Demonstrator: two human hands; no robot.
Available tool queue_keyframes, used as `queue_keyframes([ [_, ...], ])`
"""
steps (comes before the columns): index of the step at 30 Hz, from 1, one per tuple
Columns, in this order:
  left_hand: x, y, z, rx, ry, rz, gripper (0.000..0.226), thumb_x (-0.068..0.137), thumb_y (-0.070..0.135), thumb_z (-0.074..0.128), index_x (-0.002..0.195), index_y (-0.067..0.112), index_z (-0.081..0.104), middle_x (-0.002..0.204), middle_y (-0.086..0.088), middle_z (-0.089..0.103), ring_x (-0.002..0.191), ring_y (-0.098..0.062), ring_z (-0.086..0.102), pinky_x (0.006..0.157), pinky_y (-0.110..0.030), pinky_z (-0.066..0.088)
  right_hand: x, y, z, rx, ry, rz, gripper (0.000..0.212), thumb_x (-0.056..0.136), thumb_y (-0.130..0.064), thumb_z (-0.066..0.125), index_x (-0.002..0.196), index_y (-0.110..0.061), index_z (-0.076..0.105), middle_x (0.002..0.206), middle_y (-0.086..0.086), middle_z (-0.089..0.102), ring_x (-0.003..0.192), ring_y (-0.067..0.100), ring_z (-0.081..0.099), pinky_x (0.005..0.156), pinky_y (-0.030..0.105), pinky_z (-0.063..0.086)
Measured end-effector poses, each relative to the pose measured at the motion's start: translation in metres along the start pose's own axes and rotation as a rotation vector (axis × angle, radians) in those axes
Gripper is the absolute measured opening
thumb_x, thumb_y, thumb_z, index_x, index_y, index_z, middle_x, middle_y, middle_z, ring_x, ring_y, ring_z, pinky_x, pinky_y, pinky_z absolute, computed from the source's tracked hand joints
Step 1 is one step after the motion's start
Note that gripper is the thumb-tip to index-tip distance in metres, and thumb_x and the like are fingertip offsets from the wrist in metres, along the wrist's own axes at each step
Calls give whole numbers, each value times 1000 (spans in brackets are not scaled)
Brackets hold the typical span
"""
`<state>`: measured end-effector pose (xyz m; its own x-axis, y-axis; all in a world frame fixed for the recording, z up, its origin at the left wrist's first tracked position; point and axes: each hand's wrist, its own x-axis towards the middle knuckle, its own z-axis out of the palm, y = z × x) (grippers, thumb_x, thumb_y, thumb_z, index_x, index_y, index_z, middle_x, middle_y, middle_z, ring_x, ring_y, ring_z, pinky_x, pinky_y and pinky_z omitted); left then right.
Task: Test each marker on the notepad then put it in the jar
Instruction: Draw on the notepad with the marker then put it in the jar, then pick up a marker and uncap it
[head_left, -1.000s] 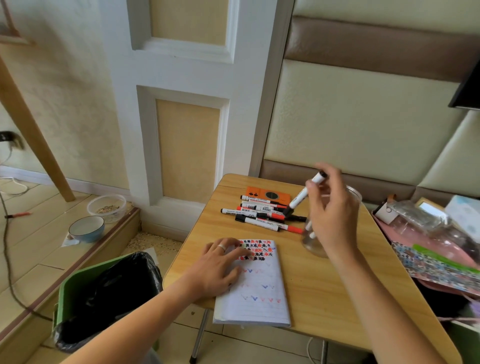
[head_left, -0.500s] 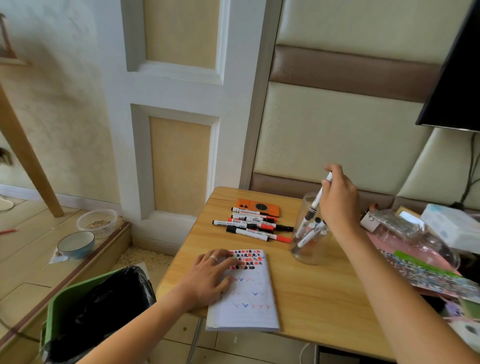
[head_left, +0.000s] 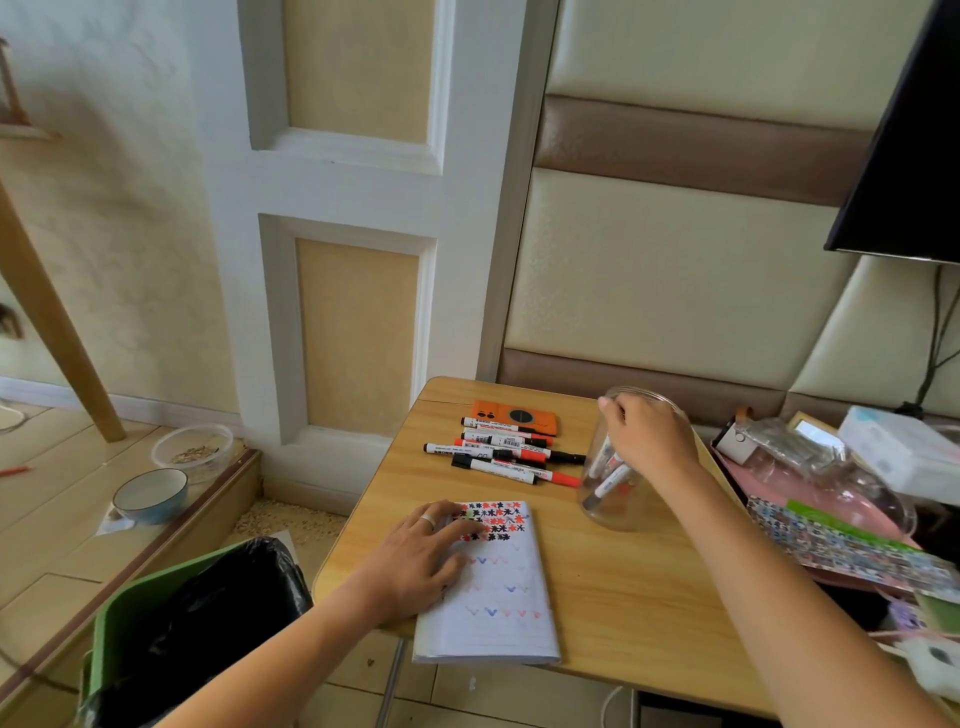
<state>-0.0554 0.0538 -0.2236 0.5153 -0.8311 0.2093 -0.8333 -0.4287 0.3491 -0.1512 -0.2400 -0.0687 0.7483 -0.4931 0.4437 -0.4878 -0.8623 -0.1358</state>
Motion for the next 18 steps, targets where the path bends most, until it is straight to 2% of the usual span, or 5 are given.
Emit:
queue_keyframes([
  [4,4,1,0,-15,0,-4,44,105,48,33,149,44,34,158,8,24,146,-10,21,119,-34,26,-5,-5,7,-3,225,-27,18,101,-24,55,105,-10,67,96,9,70,88,31,65,79,38,48],
  [7,10,2,0,-23,3,-11,44,106,46,35,149,42,36,158,6,25,145,-10,23,116,-33,31,-16,-23,13,72,410,-124,13,94,-9,62,105,-6,67,101,10,65,89,25,61,79,37,49],
  [9,16,2,-1,-17,-8,-18,45,105,46,36,150,40,36,158,5,25,145,-11,22,115,-33,33,-22,-39,19,146,449,-222,13,90,-2,63,102,-4,68,102,9,64,91,23,61,81,36,53],
  [14,29,-2,-1,-15,-5,-2,46,104,46,38,149,38,38,155,3,29,144,-13,27,115,-36,35,-32,-67,54,263,126,-294,17,100,-6,56,107,-9,70,107,3,67,99,17,63,84,26,55],
  [18,37,-8,-2,-43,2,-8,46,97,45,43,144,40,43,149,7,33,139,-10,29,114,-37,35,-27,-68,87,253,-40,-237,20,102,-9,55,113,-14,71,114,-1,69,104,15,64,88,29,56],
])
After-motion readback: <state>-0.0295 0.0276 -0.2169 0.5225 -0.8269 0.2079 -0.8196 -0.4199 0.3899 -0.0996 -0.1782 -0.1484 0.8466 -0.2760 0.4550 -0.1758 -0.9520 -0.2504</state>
